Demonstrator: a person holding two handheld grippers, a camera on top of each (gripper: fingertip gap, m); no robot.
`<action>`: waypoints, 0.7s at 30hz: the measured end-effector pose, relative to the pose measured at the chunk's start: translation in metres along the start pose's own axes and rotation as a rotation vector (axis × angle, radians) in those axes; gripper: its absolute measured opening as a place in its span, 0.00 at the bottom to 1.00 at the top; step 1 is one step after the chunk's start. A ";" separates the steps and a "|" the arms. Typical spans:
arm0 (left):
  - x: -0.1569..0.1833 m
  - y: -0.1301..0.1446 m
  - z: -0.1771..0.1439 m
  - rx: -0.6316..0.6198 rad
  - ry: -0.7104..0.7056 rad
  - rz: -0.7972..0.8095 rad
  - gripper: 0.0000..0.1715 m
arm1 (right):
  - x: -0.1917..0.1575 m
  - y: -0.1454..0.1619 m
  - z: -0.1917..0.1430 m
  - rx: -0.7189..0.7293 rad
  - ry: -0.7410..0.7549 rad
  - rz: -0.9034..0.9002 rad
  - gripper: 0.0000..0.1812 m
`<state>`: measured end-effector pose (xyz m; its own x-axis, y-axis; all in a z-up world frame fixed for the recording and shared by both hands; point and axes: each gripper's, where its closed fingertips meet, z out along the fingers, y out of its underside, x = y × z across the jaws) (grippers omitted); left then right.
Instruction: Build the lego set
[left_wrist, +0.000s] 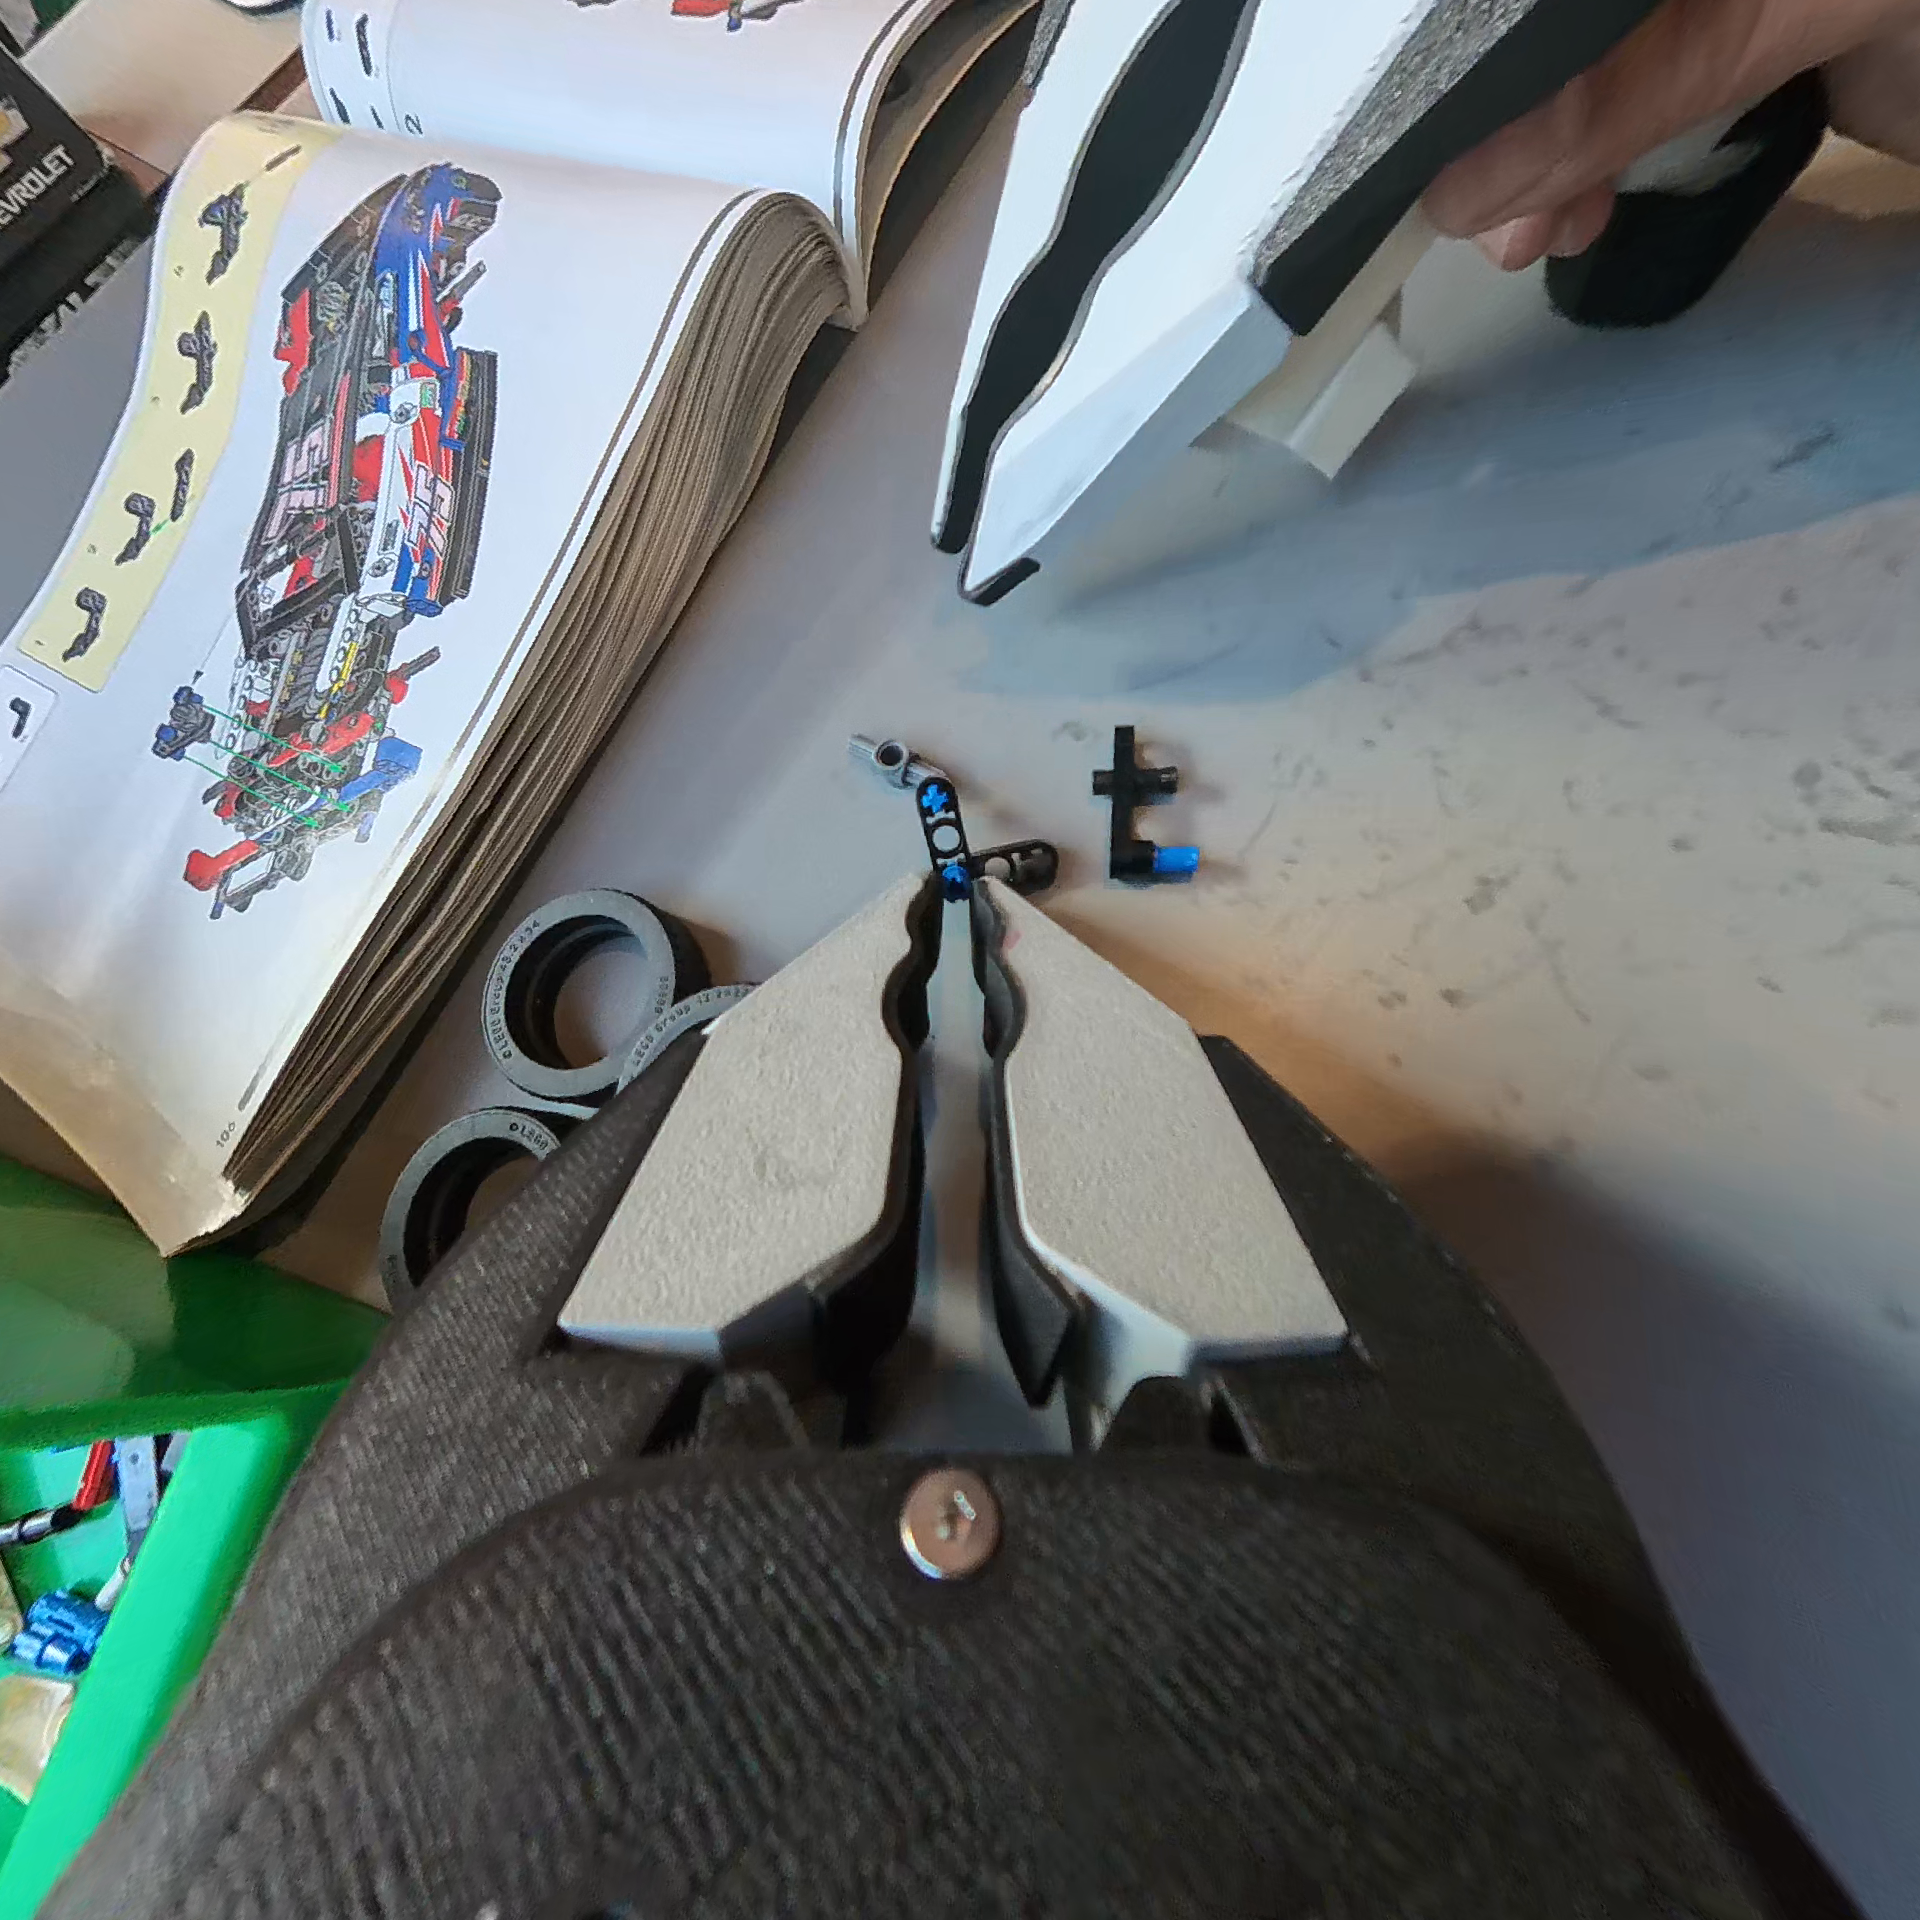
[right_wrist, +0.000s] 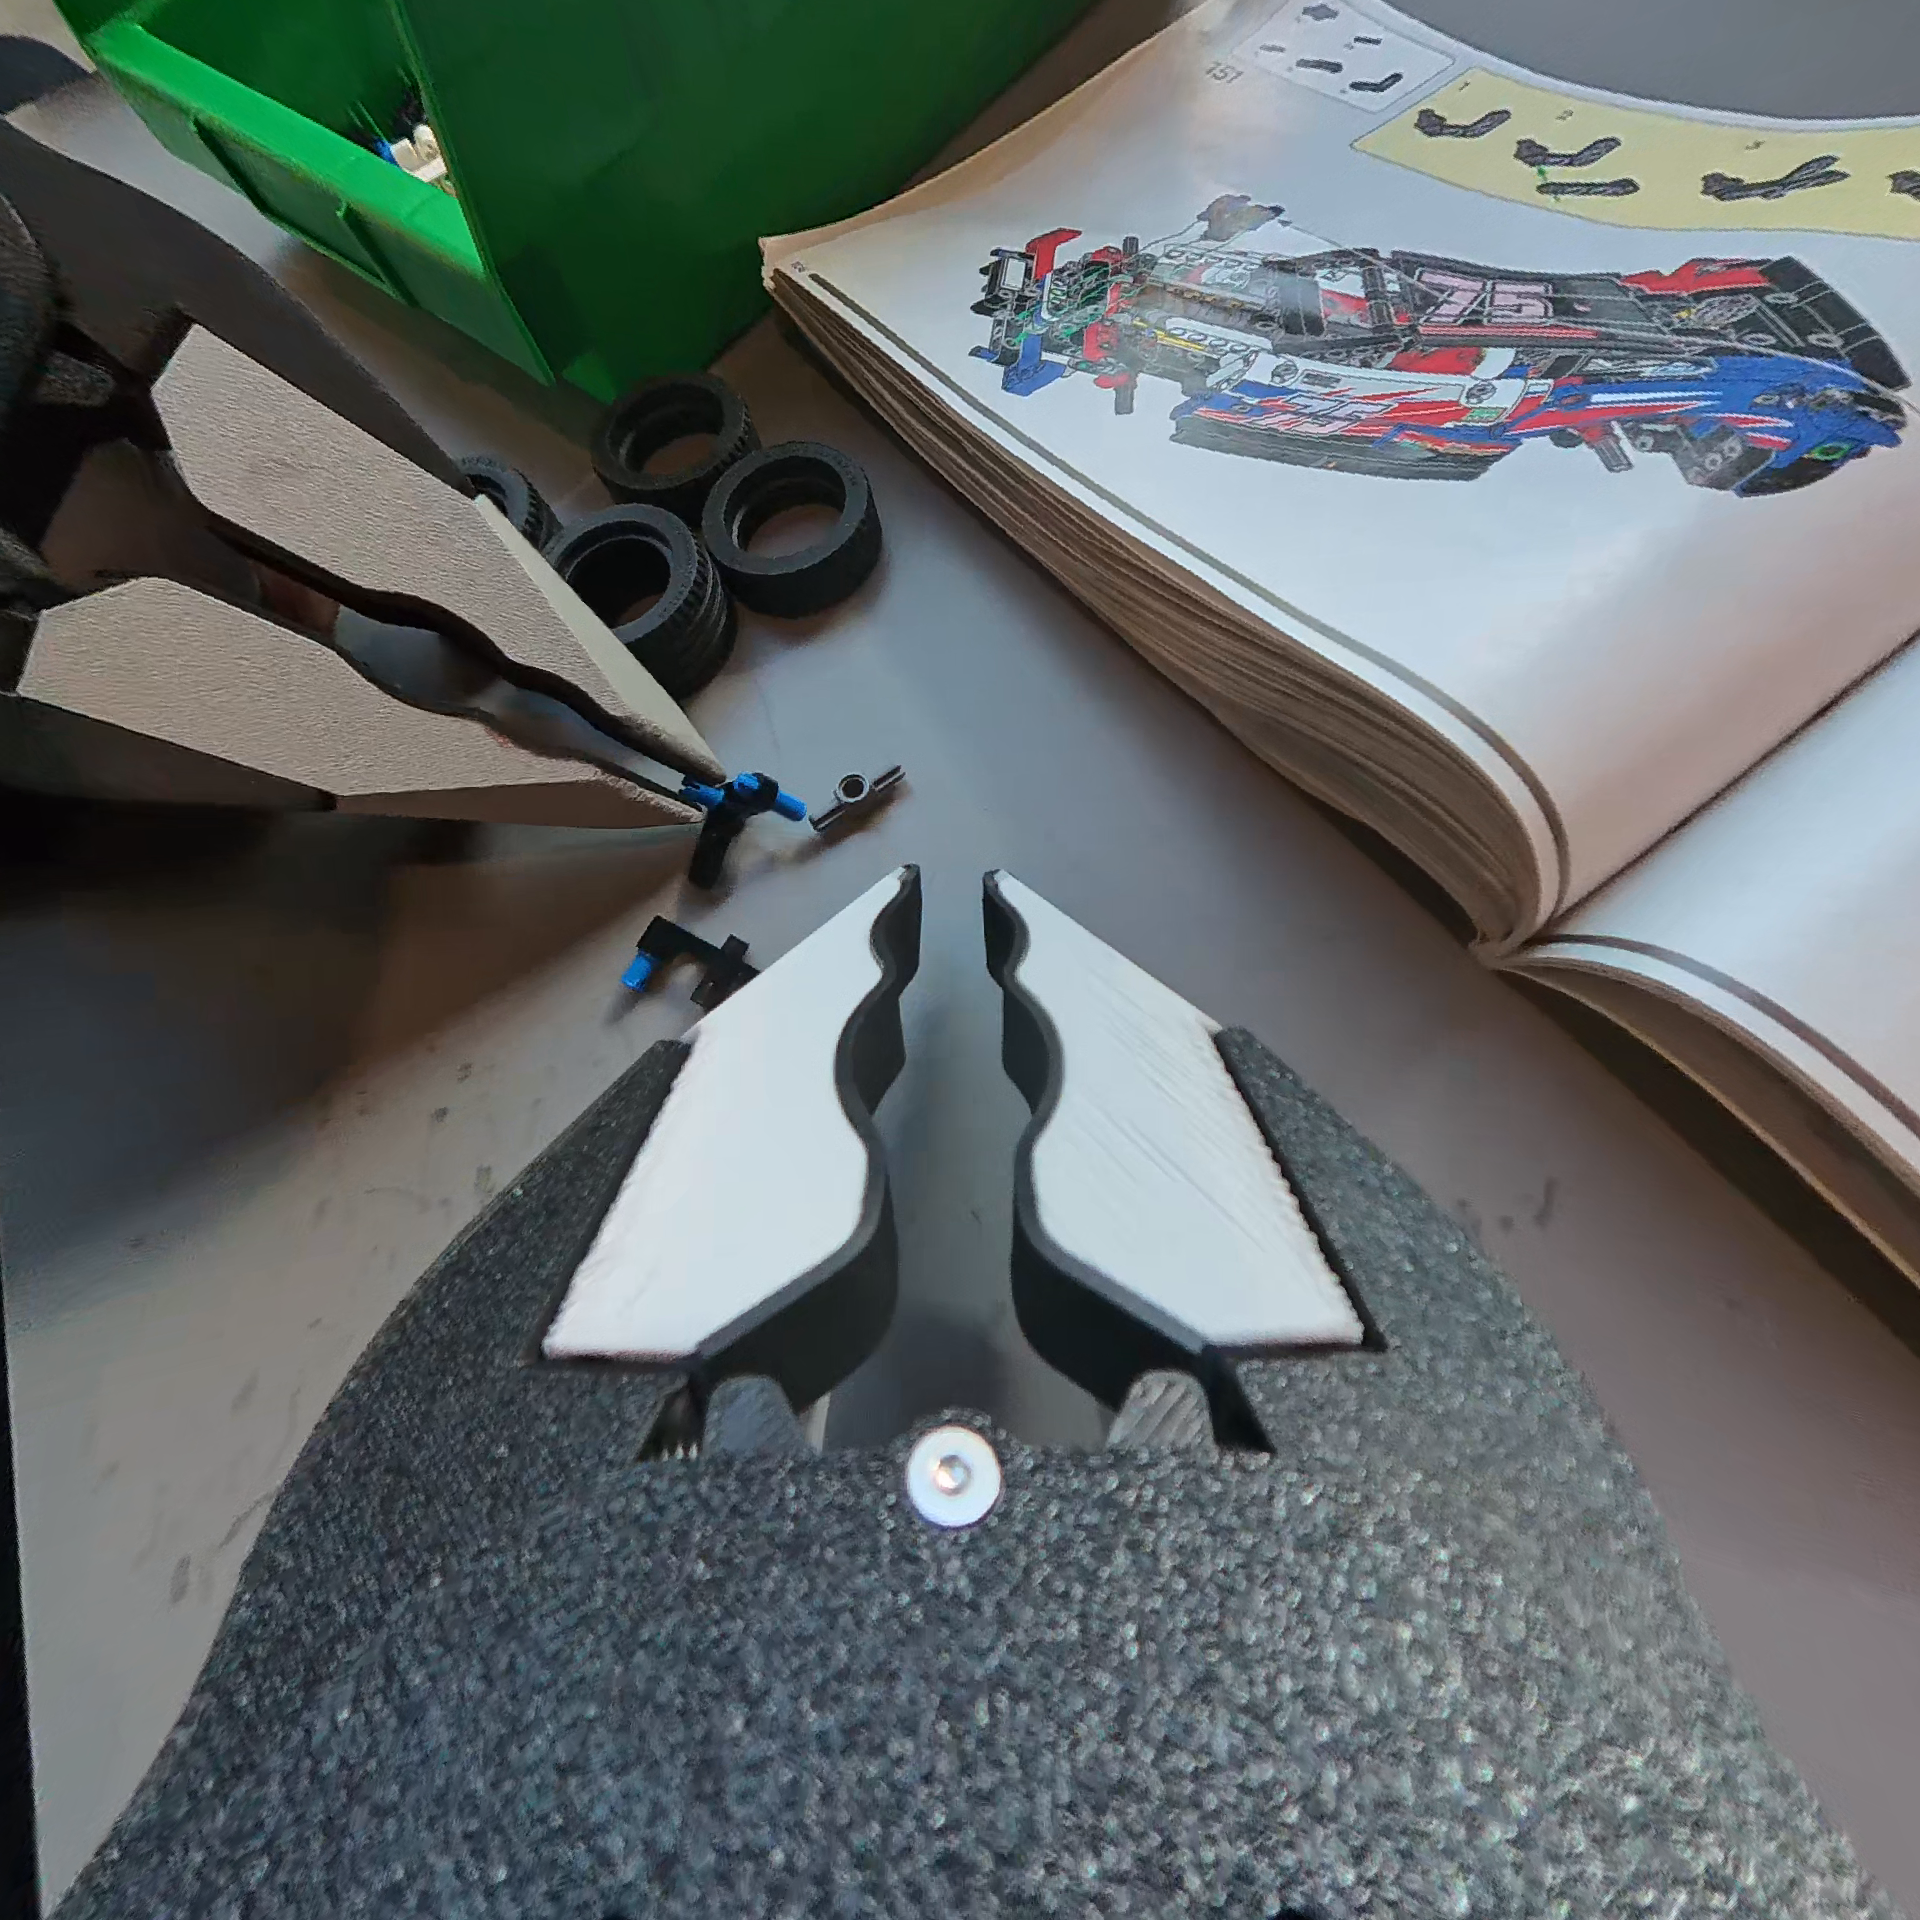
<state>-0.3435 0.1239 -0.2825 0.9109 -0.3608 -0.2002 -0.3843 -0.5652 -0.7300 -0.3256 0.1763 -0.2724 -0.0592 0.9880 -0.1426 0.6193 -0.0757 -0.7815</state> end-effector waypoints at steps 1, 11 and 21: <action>0.000 0.000 0.000 0.001 -0.002 0.004 0.01 | 0.000 0.000 -0.001 0.001 -0.003 0.000 0.06; -0.003 0.006 -0.004 0.000 0.009 0.085 0.01 | -0.027 0.014 -0.002 -0.062 -0.089 -0.161 0.08; 0.001 0.007 -0.002 -0.006 -0.004 0.159 0.02 | -0.007 0.000 -0.010 0.039 -0.015 -0.067 0.09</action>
<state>-0.3453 0.1175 -0.2863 0.8394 -0.4428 -0.3153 -0.5241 -0.5057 -0.6852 -0.3170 0.1709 -0.2653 -0.1114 0.9890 -0.0977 0.5829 -0.0147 -0.8124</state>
